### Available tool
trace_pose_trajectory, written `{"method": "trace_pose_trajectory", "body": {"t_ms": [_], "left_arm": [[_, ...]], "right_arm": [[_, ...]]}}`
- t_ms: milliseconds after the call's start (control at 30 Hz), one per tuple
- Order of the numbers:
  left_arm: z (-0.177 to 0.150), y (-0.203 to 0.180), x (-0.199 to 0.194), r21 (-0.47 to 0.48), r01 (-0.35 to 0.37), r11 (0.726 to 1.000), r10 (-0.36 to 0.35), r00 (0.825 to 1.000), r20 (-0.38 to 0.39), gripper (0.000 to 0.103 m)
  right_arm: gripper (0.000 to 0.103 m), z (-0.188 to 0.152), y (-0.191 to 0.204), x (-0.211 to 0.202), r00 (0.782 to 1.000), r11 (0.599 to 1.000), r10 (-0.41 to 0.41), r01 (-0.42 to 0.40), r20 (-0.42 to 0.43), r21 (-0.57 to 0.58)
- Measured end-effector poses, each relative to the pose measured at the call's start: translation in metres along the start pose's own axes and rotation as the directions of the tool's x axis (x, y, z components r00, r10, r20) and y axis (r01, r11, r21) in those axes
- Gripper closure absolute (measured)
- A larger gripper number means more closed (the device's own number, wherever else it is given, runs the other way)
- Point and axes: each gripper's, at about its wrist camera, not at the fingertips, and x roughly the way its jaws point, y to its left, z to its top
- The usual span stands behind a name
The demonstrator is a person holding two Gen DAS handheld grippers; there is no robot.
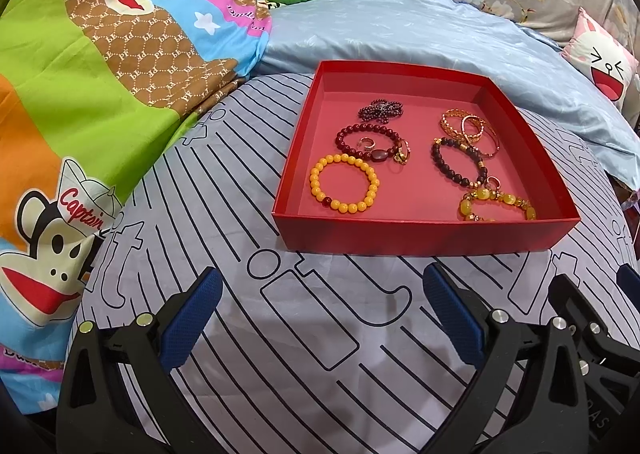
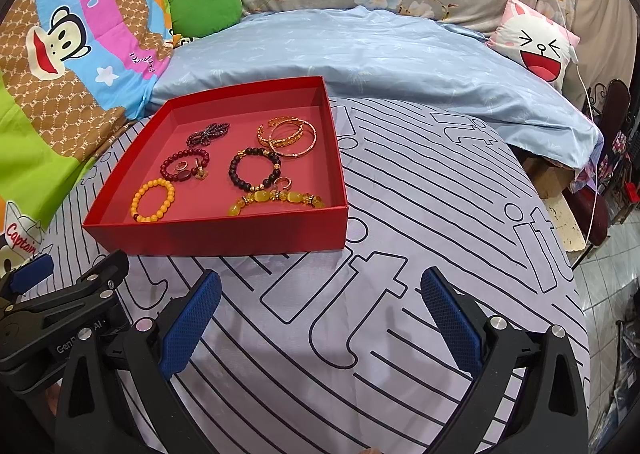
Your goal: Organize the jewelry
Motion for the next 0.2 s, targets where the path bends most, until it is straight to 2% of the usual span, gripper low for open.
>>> {"method": "trace_pose_trajectory", "body": {"t_ms": [200], "left_arm": [[0.0004,0.0014,-0.0009,-0.014,-0.001,1.0,0.001,1.0,0.001,0.007]], "right_arm": [[0.007,-0.0024,0.001,-0.0001,1.0,1.0,0.002,-0.002,-0.001,0.001]]}}
